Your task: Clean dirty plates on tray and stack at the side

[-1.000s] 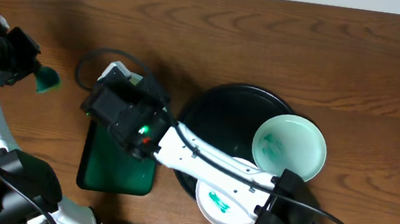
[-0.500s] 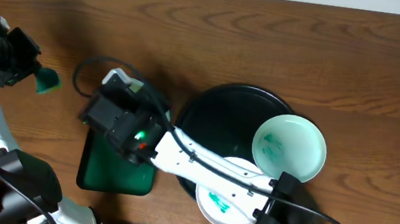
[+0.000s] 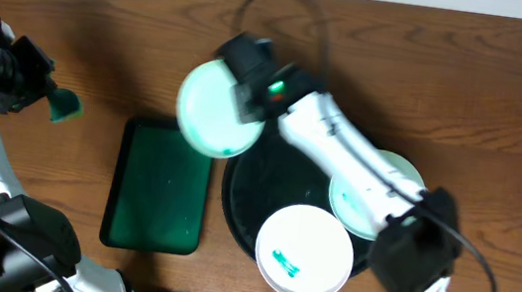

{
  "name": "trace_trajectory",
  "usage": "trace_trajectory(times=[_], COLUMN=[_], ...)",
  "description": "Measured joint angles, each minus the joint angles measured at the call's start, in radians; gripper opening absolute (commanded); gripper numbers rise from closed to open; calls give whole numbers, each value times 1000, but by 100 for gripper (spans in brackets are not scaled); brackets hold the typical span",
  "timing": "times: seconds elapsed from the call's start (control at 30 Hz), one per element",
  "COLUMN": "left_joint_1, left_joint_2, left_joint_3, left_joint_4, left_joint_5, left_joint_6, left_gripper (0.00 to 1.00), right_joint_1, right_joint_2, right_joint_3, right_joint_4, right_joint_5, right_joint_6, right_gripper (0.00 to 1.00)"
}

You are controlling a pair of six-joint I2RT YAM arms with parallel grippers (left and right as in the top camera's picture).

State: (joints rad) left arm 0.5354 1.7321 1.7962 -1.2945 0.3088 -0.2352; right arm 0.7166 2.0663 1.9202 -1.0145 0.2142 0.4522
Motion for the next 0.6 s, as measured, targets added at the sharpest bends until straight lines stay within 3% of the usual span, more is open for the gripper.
trace_trajectory(times=[0.33,0.6], left_joint_1=[-171,-286], left_joint_2=[0,0], left_joint_3=[0,0], left_joint_4=[7,13], left_joint_5=[5,8], left_joint_6=[0,0], left_gripper=[7,7], right_joint_1=[-272,-294], right_joint_2=[-35,-35], right_joint_3=[-10,-188], right_joint_4=[-291,-274], right_joint_5=[-61,-79], right_joint_6=[119,144], right_gripper=[1,1])
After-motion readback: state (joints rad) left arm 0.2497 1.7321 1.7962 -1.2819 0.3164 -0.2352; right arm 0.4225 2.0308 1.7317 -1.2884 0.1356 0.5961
